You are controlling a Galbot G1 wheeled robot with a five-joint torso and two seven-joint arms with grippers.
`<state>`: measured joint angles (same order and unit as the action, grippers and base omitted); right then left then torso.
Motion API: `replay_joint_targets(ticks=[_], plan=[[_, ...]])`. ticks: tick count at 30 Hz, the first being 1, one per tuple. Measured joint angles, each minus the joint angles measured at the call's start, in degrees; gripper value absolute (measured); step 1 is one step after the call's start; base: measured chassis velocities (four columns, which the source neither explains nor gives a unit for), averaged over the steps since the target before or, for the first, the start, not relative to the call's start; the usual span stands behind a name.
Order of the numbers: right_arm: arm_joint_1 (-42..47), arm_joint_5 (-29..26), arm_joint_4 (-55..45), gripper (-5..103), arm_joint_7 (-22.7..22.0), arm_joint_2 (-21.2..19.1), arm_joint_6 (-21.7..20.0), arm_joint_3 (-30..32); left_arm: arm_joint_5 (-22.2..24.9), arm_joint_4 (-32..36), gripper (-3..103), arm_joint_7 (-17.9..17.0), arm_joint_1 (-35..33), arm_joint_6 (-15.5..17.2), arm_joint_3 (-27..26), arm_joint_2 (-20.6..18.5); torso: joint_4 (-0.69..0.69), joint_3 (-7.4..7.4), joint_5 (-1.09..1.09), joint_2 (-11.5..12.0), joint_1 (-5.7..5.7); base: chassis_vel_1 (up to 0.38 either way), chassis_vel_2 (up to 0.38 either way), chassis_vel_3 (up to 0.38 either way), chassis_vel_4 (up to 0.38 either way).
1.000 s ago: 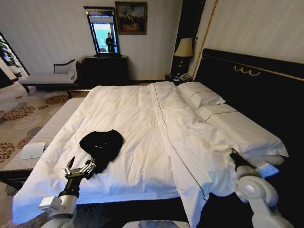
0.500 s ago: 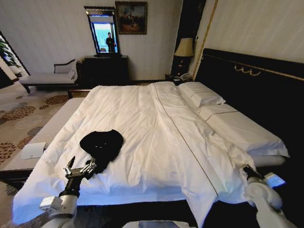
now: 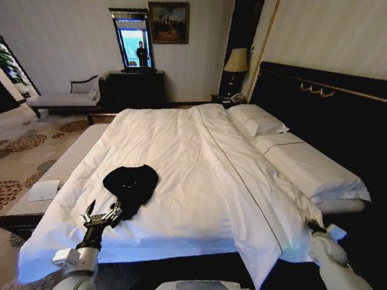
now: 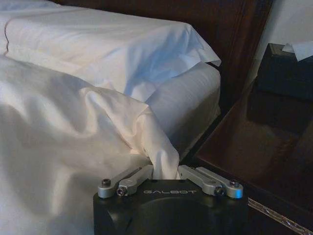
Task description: Fold the clothes on the bed.
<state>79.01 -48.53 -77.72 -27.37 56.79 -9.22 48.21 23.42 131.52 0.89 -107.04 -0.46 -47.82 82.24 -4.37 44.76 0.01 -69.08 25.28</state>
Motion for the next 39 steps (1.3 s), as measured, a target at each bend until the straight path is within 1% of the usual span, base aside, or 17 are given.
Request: replay_joint_targets(ticks=[5, 6, 11, 13, 15, 16, 18, 21, 23, 24, 25, 27, 30, 31, 34, 36, 39], plan=[[-0.14, 2.1, 1.11, 2, -0.01, 0.7, 0.22, -0.6, -0.07, -0.03, 100, -0.01, 0.13, 0.13, 0.1, 0.0, -0.03, 0.0, -0.01, 0.0, 0.0, 0.0, 0.0, 0.0, 0.0], [-0.34, 5.0, 2.46, 2, -0.79, 1.32, 0.18, -1.15, -0.2, 0.01, 100, -0.02, 0.12, 0.29, 0.14, 0.04, -0.02, 0.0, -0.01, 0.0, 0.0, 0.0, 0.0, 0.0, 0.0], [-0.49, 8.44, 2.85, 2, -2.75, 1.58, -0.37, -1.41, -0.3, 0.24, 100, -0.04, -0.17, 0.3, 0.14, 0.12, -0.03, 0.0, 0.0, 0.0, 0.0, 0.0, 0.0, 0.0, 0.0], [0.08, 9.54, 1.5, 12, -4.42, 1.83, -0.88, -0.99, -0.4, 0.52, 100, -0.05, -0.32, 0.3, 0.13, 0.21, -0.12, 0.0, -0.03, 0.0, 0.0, 0.0, 0.0, 0.0, 0.0], [0.6, 9.58, 0.36, 12, -4.91, 2.09, -1.11, -0.45, -0.43, 0.63, 100, -0.05, -0.37, 0.3, 0.12, 0.25, -0.13, 0.0, -0.05, 0.0, 0.0, 0.0, 0.0, 0.0, 0.0], [1.43, 9.36, -1.52, 17, -5.66, 2.61, -1.66, 0.42, -0.45, 0.8, 100, -0.05, -0.44, 0.3, 0.11, 0.32, -0.14, 0.0, -0.06, 0.0, 0.0, 0.0, 0.0, 0.0, 0.0], [3.27, 9.03, -5.42, 28, -7.36, 3.92, -2.62, 1.98, -0.5, 1.03, 100, -0.05, -0.63, 0.3, 0.07, 0.44, -0.15, 0.0, -0.05, -0.01, 0.0, 0.0, 0.0, 0.0, 0.0], [5.97, 9.08, -11.23, 38, -8.71, 5.81, -3.44, 4.06, -0.72, 1.27, 100, -0.06, -0.9, 0.22, 0.05, 0.55, -0.12, -0.01, -0.04, -0.01, -0.01, 0.0, 0.0, 0.0, 0.0], [7.33, 8.73, -14.48, 38, -9.22, 6.75, -3.87, 5.04, -0.84, 1.4, 100, -0.06, -1.03, 0.16, 0.05, 0.61, -0.1, -0.01, -0.04, -0.01, -0.01, 0.0, 0.0, 0.0, 0.0], [9.09, 7.88, -18.6, 44, -9.54, 7.79, -4.3, 6.14, -1.02, 1.54, 100, -0.07, -1.18, 0.12, 0.05, 0.67, -0.08, 0.0, -0.03, -0.01, -0.01, 0.0, 0.0, 0.0, 0.0], [11.43, 6.2, -24.13, 55, -9.71, 8.98, -4.85, 7.58, -1.26, 1.72, 100, -0.08, -1.34, 0.1, 0.08, 0.71, -0.07, -0.01, -0.06, -0.01, -0.01, 0.0, 0.0, 0.0, 0.0], [12.63, 5.12, -27.11, 55, -9.76, 9.58, -5.19, 8.25, -1.46, 1.85, 100, -0.08, -1.42, 0.1, 0.16, 0.74, -0.06, -0.01, -0.06, -0.01, -0.01, 0.0, 0.0, 0.0, 0.0], [15.33, 2.07, -37.67, 71, -9.79, 11.48, -6.14, 9.23, -2.09, 2.46, 100, -0.1, -1.52, 0.16, 0.49, 0.78, -0.08, -0.01, -0.04, -0.01, -0.01, 0.0, 0.0, 0.0, 0.0], [15.33, 2.07, -37.67, 71, -9.79, 11.48, -6.14, 9.23, -2.09, 2.46, 100, -0.1, -1.52, 0.16, 0.49, 0.78, -0.08, -0.01, -0.04, -0.01, -0.01, 0.0, 0.0, 0.0, 0.0], [15.76, 0.6, -45.52, 88, -9.35, 12.6, -6.35, 8.13, -2.26, 3.08, 100, -0.16, -1.68, 0.36, 0.55, 0.73, -0.06, -0.01, -0.03, -0.01, -0.01, 0.0, 0.0, 0.0, 0.0], [15.75, 0.4, -47.7, 88, -8.69, 12.86, -6.33, 7.36, -2.24, 3.29, 100, -0.17, -1.8, 0.37, 0.45, 0.66, -0.05, 0.0, -0.04, -0.01, -0.01, 0.0, 0.0, 0.0, 0.0], [15.12, 1.24, -52.54, 99, -3.65, 13.29, -3.79, 4.08, -1.93, 3.74, 100, -0.2, -2.29, 0.37, 0.01, 0.49, -0.05, 0.0, -0.04, -0.01, -0.01, 0.0, 0.0, 0.0, 0.0]])
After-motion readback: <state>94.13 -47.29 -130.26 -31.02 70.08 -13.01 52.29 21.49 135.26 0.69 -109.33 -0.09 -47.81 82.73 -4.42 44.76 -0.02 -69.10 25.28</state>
